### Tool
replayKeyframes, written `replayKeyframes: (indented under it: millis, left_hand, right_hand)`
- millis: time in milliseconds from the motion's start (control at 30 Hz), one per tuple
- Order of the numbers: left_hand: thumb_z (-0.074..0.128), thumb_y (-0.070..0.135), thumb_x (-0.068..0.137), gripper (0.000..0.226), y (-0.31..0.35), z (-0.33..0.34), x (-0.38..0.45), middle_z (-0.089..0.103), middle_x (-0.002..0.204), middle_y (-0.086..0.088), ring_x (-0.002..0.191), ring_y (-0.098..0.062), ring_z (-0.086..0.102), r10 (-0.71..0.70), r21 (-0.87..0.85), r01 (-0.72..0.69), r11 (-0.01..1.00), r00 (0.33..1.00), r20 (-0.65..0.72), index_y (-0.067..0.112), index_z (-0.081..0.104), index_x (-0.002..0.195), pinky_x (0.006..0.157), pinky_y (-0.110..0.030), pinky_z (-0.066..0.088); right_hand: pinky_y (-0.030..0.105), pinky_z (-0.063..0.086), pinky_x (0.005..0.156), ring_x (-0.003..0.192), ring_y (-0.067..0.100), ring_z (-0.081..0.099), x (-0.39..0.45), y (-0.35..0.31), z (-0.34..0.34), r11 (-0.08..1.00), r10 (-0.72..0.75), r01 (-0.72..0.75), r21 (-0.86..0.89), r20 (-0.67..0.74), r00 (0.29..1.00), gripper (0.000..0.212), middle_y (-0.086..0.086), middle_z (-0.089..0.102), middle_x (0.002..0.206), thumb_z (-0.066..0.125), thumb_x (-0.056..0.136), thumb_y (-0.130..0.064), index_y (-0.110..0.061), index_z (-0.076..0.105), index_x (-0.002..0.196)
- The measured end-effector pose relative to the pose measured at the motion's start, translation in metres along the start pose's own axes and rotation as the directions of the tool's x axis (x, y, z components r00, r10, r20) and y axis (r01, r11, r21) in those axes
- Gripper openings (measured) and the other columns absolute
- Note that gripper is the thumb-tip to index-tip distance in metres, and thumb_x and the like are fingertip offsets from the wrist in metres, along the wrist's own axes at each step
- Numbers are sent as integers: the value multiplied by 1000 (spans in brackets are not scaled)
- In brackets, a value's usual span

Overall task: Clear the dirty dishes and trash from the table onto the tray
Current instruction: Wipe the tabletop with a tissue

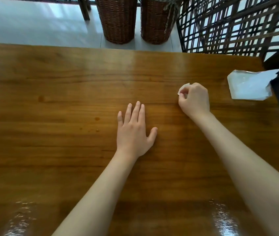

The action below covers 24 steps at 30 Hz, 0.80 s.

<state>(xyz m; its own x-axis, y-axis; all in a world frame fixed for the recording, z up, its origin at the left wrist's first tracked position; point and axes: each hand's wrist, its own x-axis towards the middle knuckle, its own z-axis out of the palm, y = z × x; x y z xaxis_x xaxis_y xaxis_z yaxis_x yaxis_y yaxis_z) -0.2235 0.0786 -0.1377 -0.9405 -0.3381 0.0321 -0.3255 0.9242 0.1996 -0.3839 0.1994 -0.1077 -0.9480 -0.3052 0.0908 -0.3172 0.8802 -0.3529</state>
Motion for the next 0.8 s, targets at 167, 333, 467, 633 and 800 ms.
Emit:
replayKeyframes:
  millis: [167, 333, 467, 633, 800]
  left_hand:
    - [28, 62, 85, 77, -1, 0, -1, 22, 155, -4, 144, -24, 12, -2, -7, 2, 1000, 1000, -7, 16, 21, 148, 111, -43, 0]
    - [27, 62, 85, 78, -1, 0, -1, 20, 155, -3, 144, -24, 11, -1, -18, 1, 1000, 1000, 13, 16, 20, 148, 111, -42, -1]
    - [27, 62, 85, 78, -1, 0, 0, 21, 155, -3, 144, -24, 11, -2, -21, 3, 1000, 1000, 15, 16, 20, 148, 112, -43, 1]
    - [27, 62, 85, 77, 0, 0, 0, 22, 154, -3, 144, -24, 12, -8, -52, 9, 999, 1000, 15, 17, 22, 147, 111, -42, 0]
    - [31, 61, 85, 77, 0, 0, 1, 25, 153, -3, 143, -25, 15, -8, -57, 8, 998, 1000, 6, 16, 25, 147, 111, -42, 1]
  right_hand:
    - [30, 42, 82, 107, 29, 49, -3, -5, 7, 992, 120, -121, -39, -36, 992, 15, 14, 58, 109, 56, 90, -20, -15, 68, 97]
    - [22, 40, 72, 99, 24, 59, 6, -13, 10, 986, 165, -163, 39, -79, 983, 17, 11, 67, 101, 57, 86, 1, -7, 70, 92]
    - [19, 42, 78, 102, 20, 60, 19, -21, 8, 971, 144, -113, 210, -139, 980, 17, 8, 67, 107, 58, 89, -4, -9, 67, 103]
    - [18, 45, 80, 105, 19, 60, 47, -43, 26, 956, 181, -143, 256, -134, 974, 27, 9, 64, 114, 58, 89, -5, -7, 62, 116]
    - [19, 44, 75, 104, 21, 60, 59, -61, 40, 957, 234, -214, 198, -84, 969, 22, 9, 65, 112, 61, 86, -2, -7, 68, 106]
